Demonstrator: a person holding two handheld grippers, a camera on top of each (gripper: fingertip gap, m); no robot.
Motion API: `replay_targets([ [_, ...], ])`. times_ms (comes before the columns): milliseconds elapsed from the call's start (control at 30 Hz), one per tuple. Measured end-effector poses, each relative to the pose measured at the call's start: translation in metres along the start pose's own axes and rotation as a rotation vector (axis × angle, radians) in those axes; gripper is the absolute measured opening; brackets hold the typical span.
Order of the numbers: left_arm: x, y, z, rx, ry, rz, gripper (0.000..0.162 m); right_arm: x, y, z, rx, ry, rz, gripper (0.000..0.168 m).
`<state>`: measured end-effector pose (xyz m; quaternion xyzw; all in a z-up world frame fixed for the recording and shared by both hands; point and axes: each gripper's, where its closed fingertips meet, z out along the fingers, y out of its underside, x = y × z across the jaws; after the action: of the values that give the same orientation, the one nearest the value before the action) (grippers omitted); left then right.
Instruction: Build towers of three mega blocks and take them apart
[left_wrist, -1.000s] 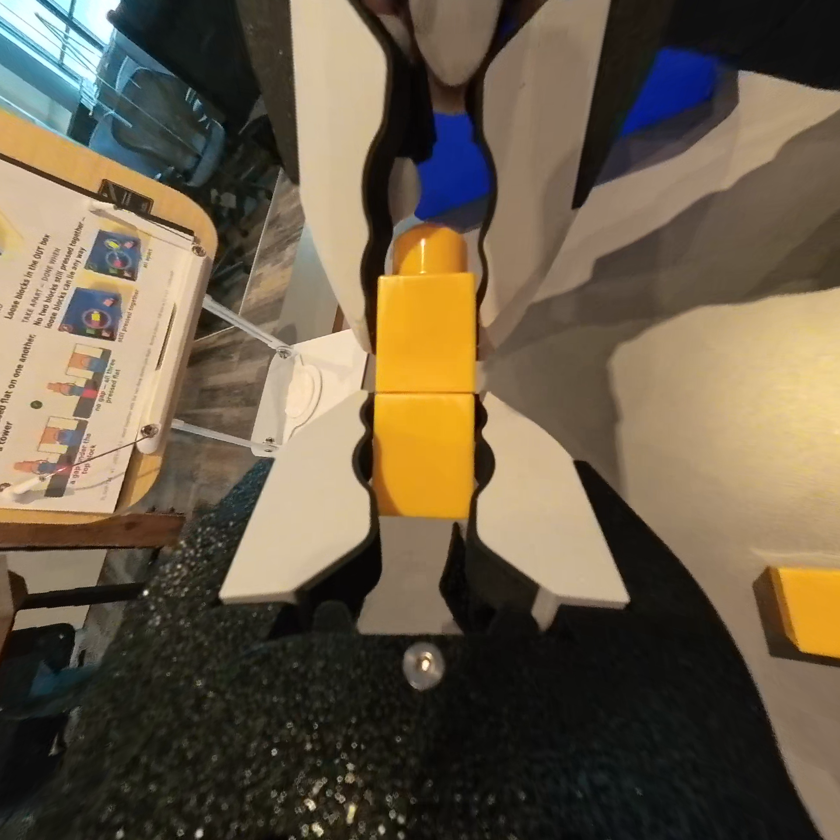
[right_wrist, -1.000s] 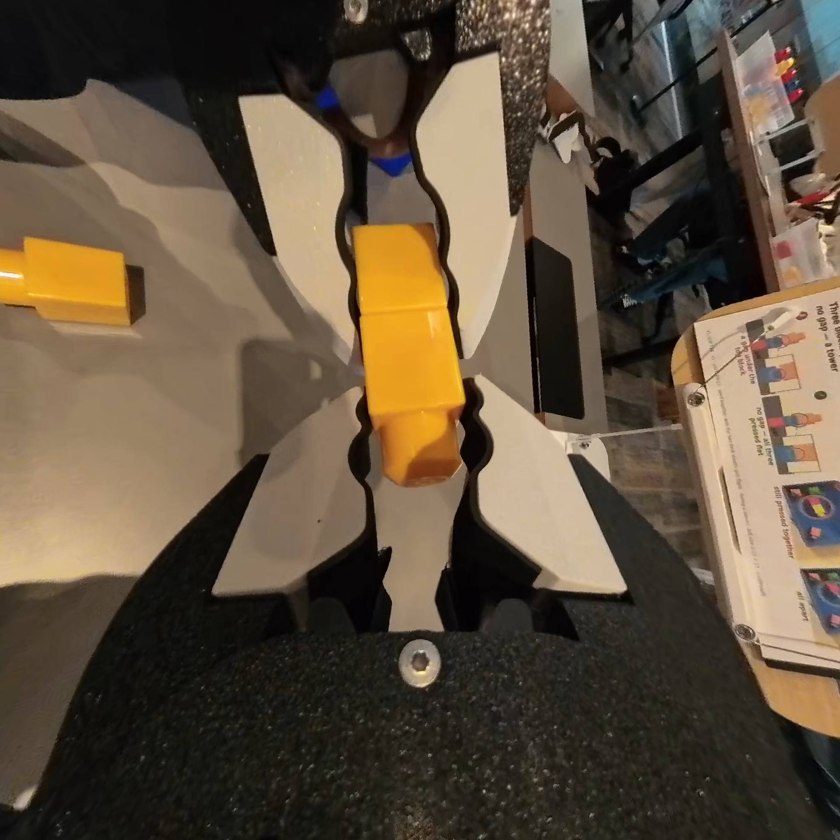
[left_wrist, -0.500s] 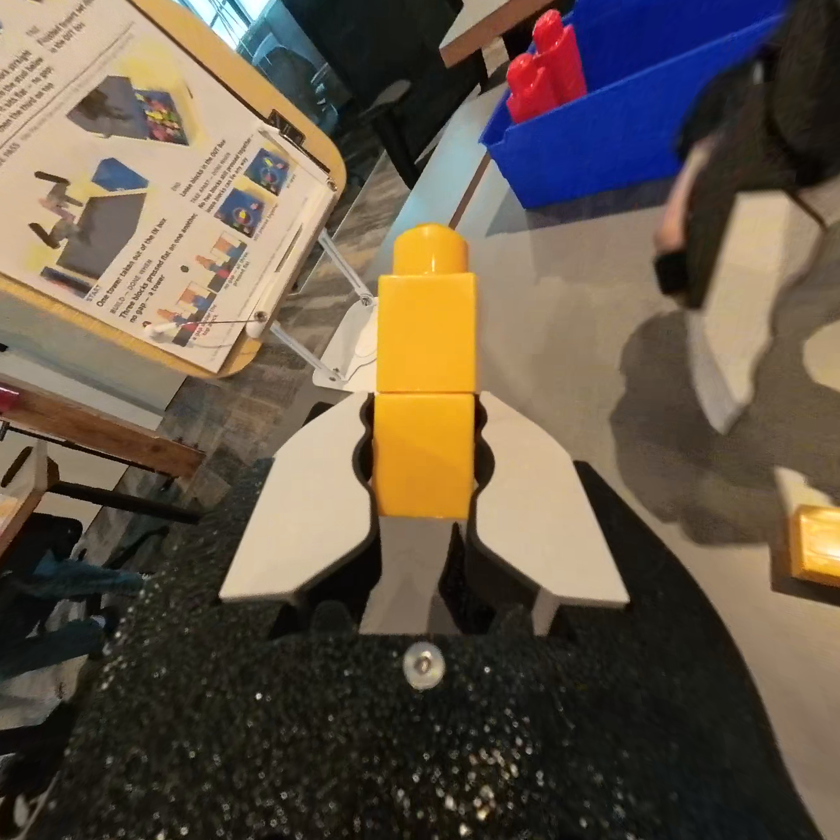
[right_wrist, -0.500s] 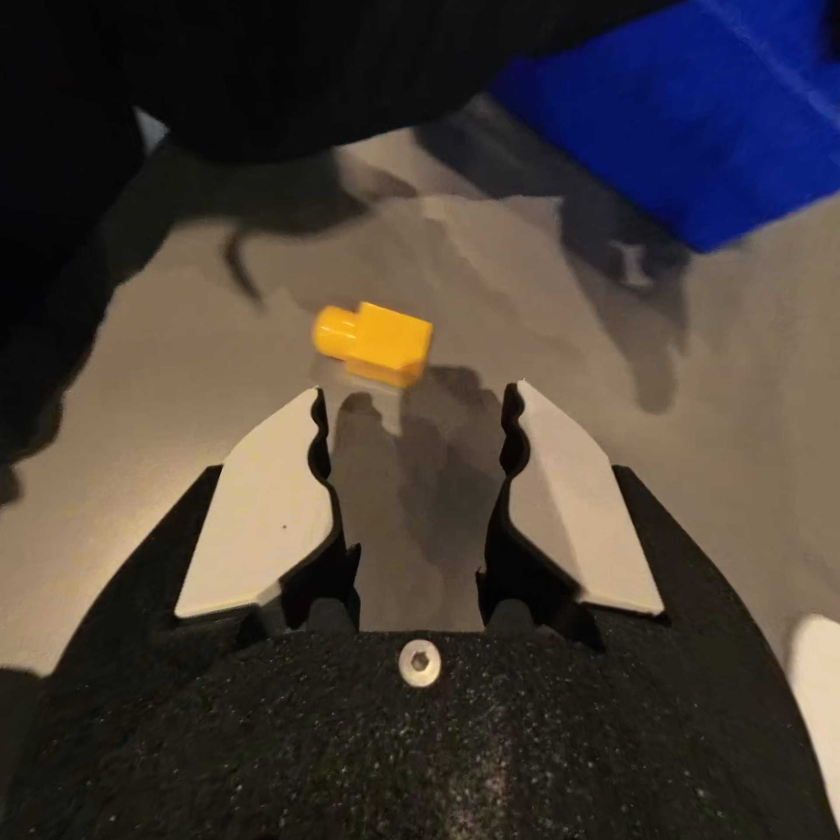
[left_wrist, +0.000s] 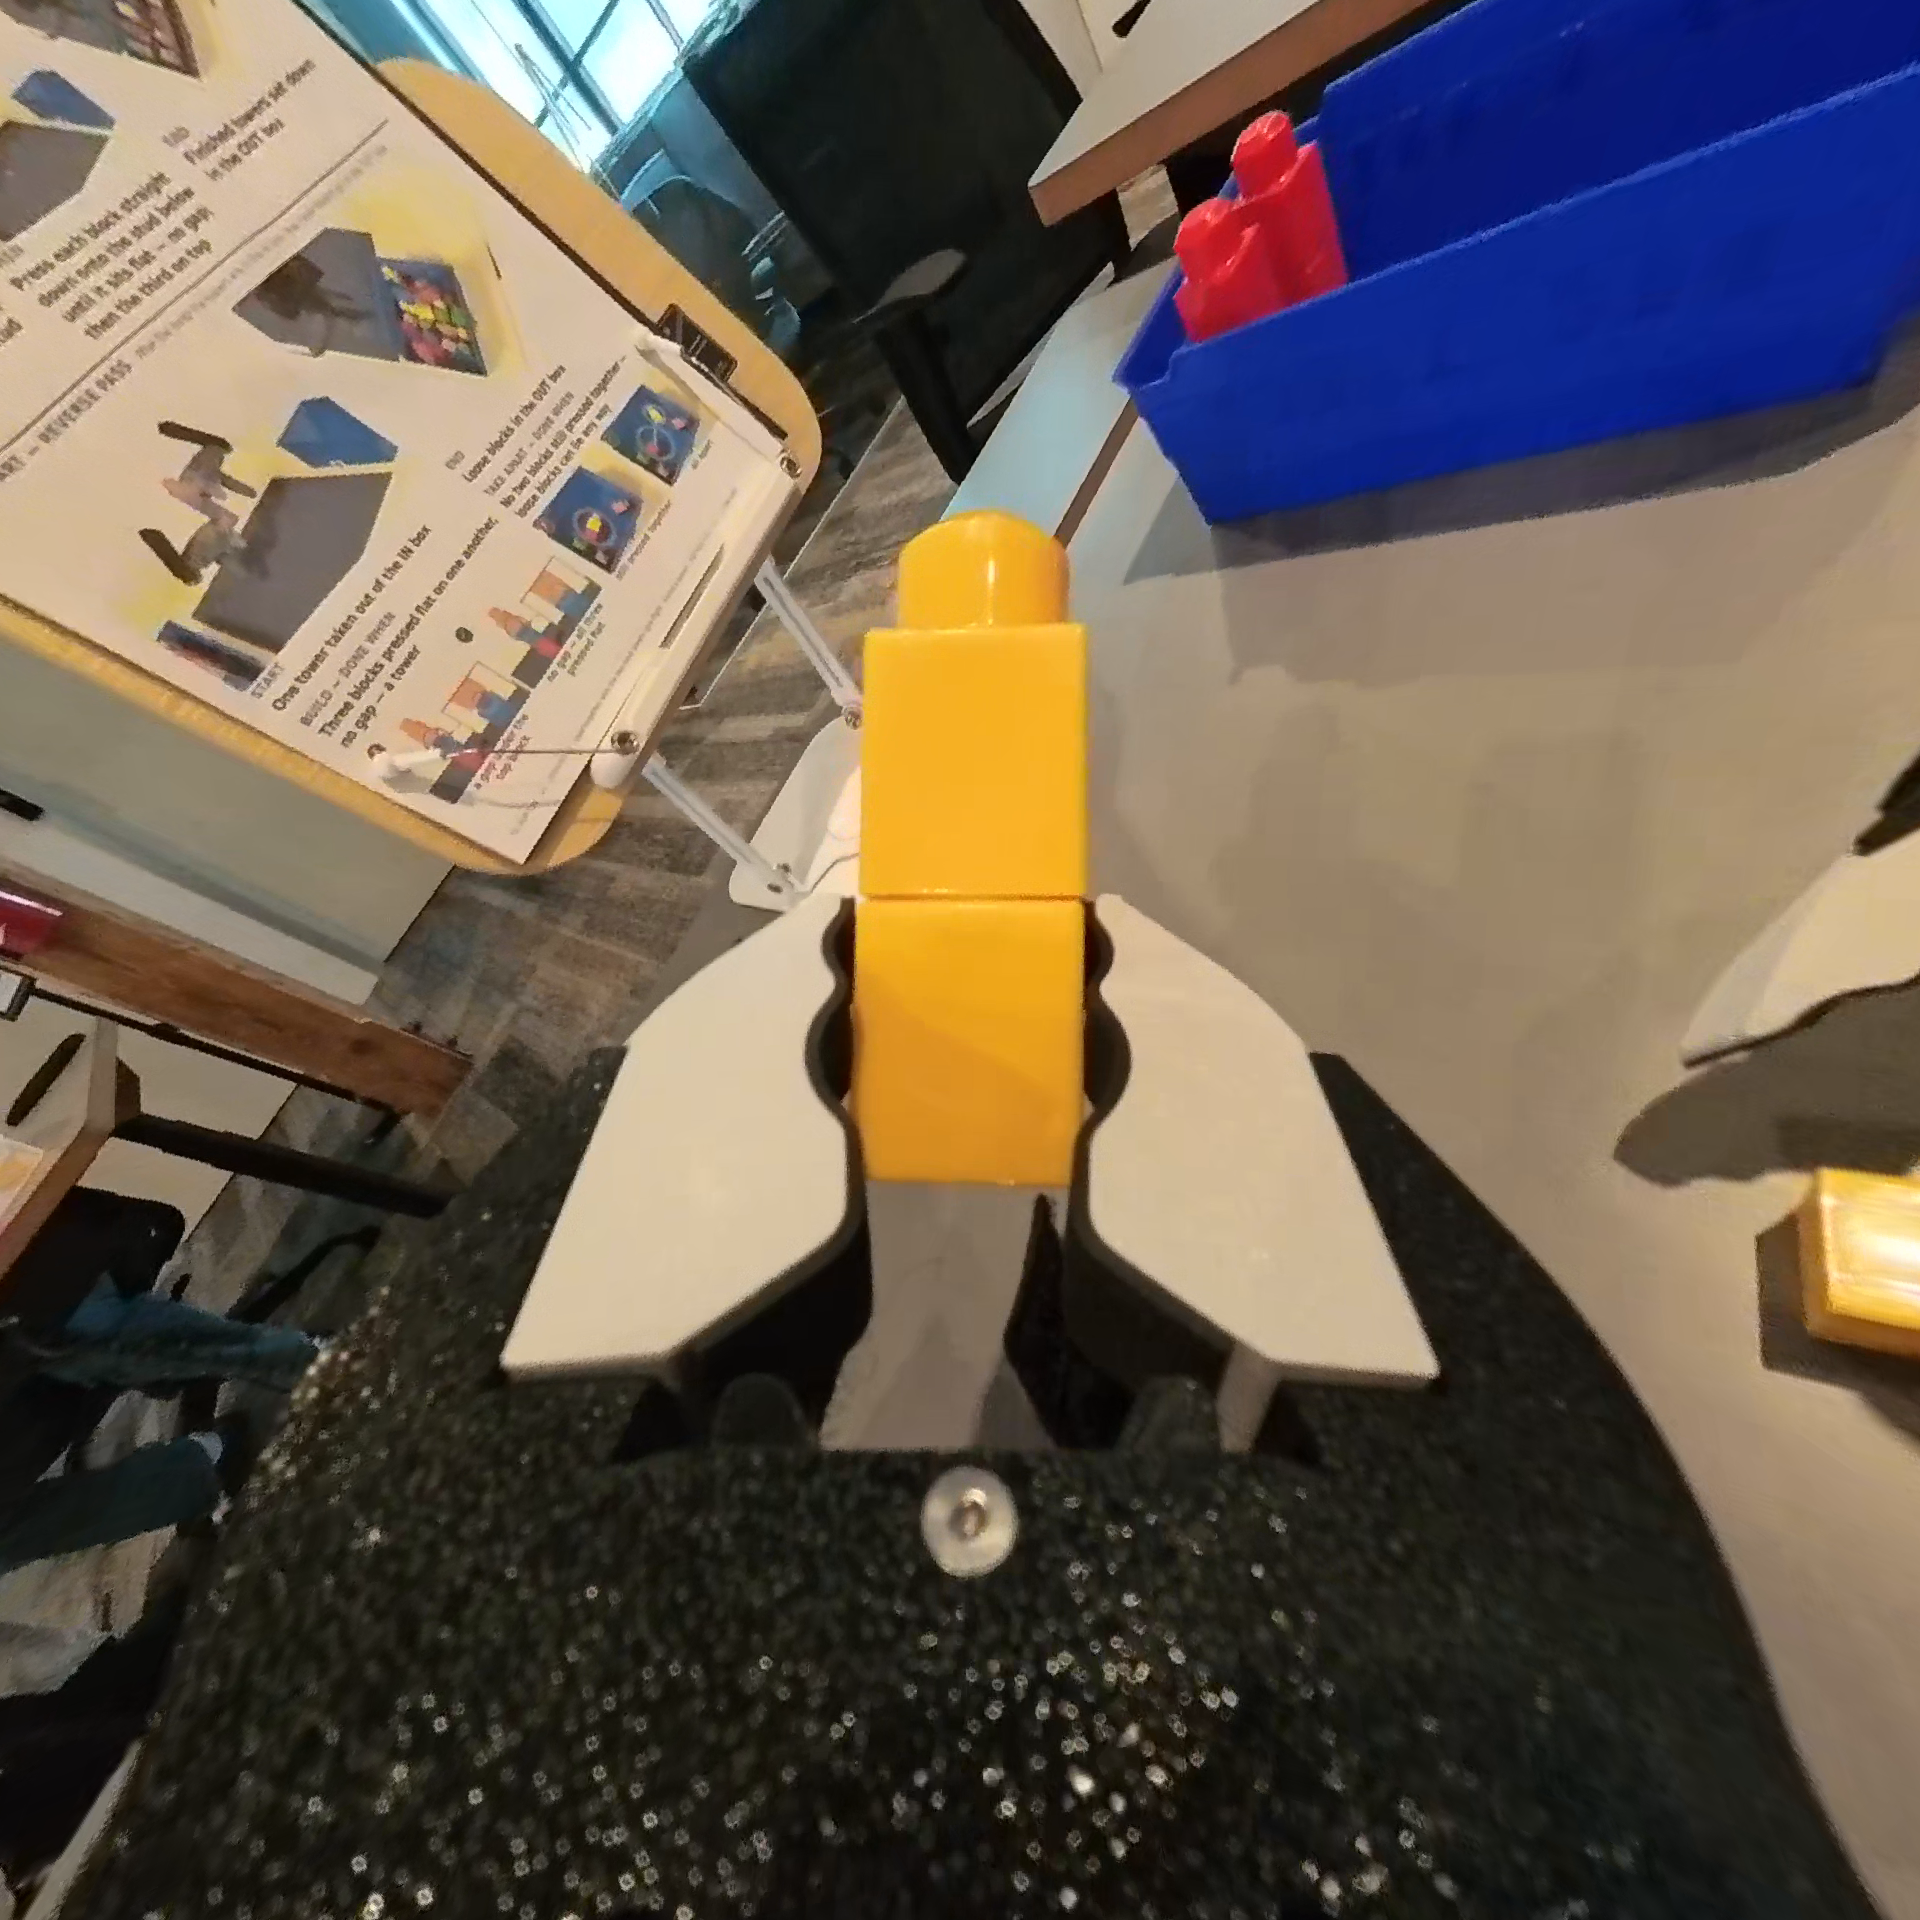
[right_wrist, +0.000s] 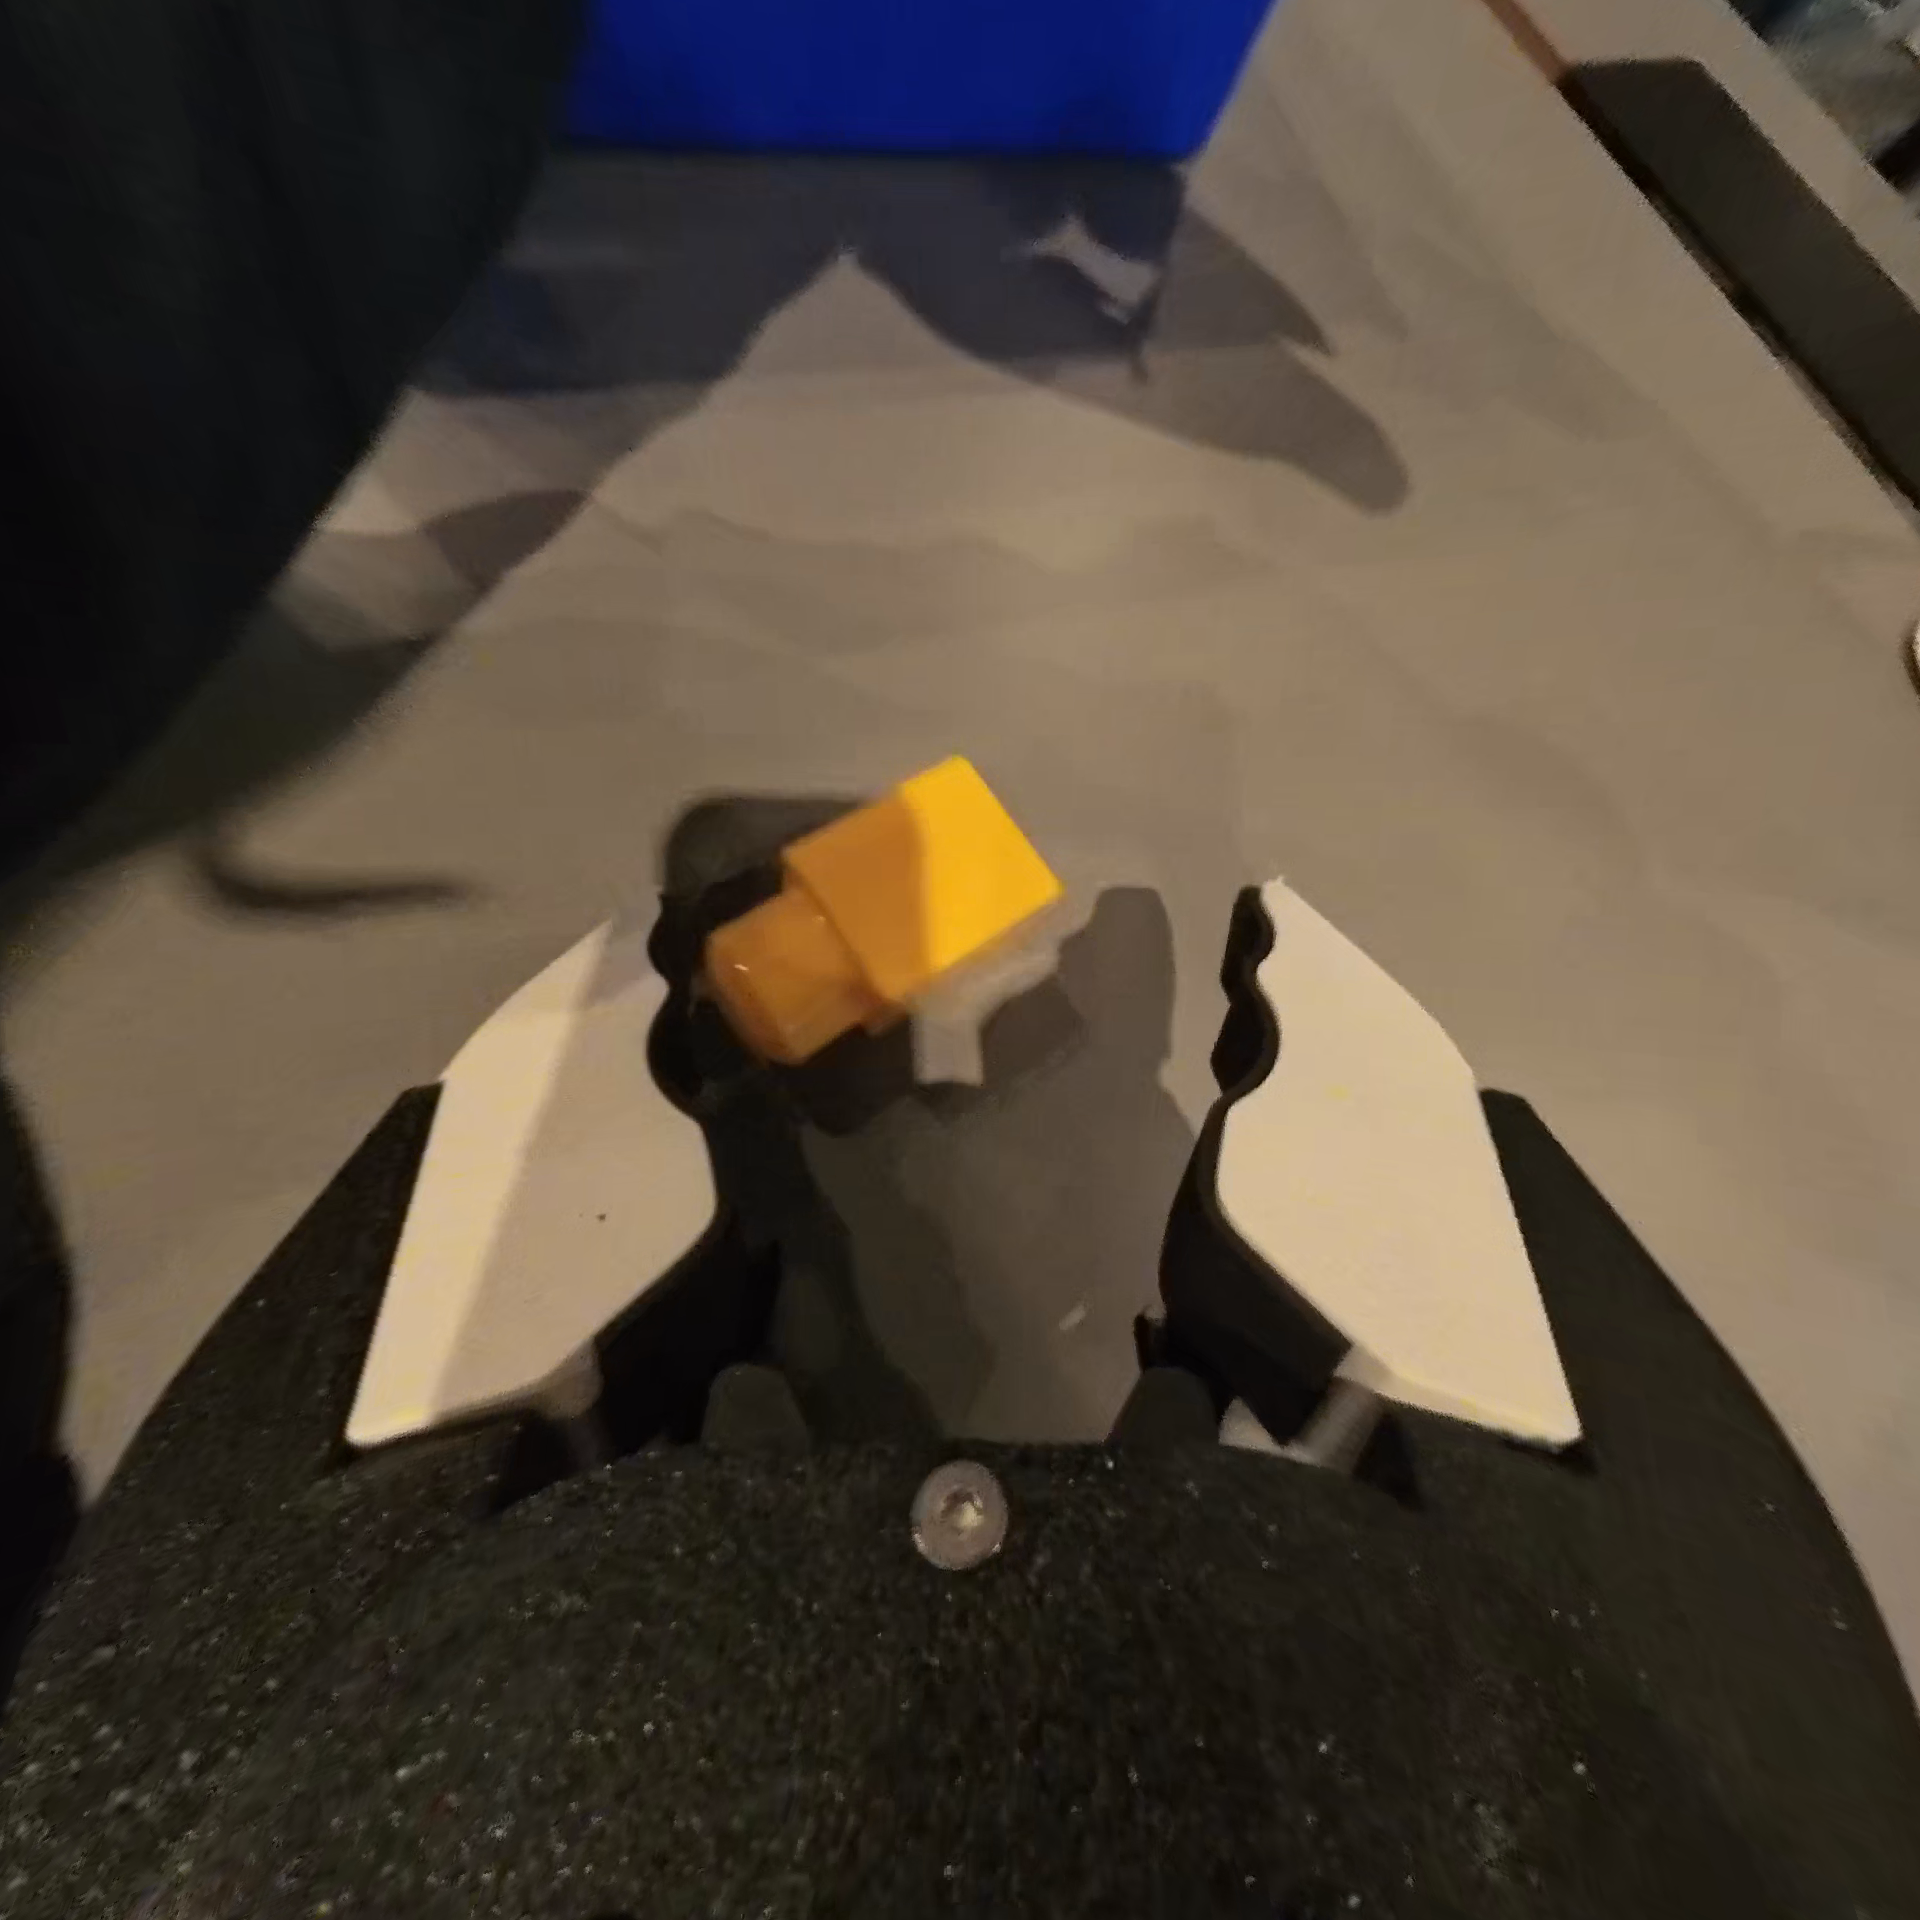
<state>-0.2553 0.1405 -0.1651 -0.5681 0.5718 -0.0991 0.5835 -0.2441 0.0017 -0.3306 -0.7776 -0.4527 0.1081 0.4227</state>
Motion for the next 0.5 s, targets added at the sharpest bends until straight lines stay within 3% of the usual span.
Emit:
replay_targets([
  [100,0.003,-0.003,0.002,0.010,0.012,0.003,0.040,0.030,0.014,-0.006,-0.028,0.111,0.059,0.083],
  [200,0.005,-0.002,0.003,0.009,0.028,-0.002,0.040,0.024,0.017,-0.007,-0.005,0.001,0.172,0.080],
  [367,0.011,0.000,0.004,0.006,0.066,-0.013,0.040,0.032,0.016,0.009,-0.035,0.022,0.033,0.082],
  [500,0.017,-0.001,0.003,0.026,0.109,-0.025,0.040,0.038,0.011,0.024,-0.028,-0.071,0.003,0.079],
])
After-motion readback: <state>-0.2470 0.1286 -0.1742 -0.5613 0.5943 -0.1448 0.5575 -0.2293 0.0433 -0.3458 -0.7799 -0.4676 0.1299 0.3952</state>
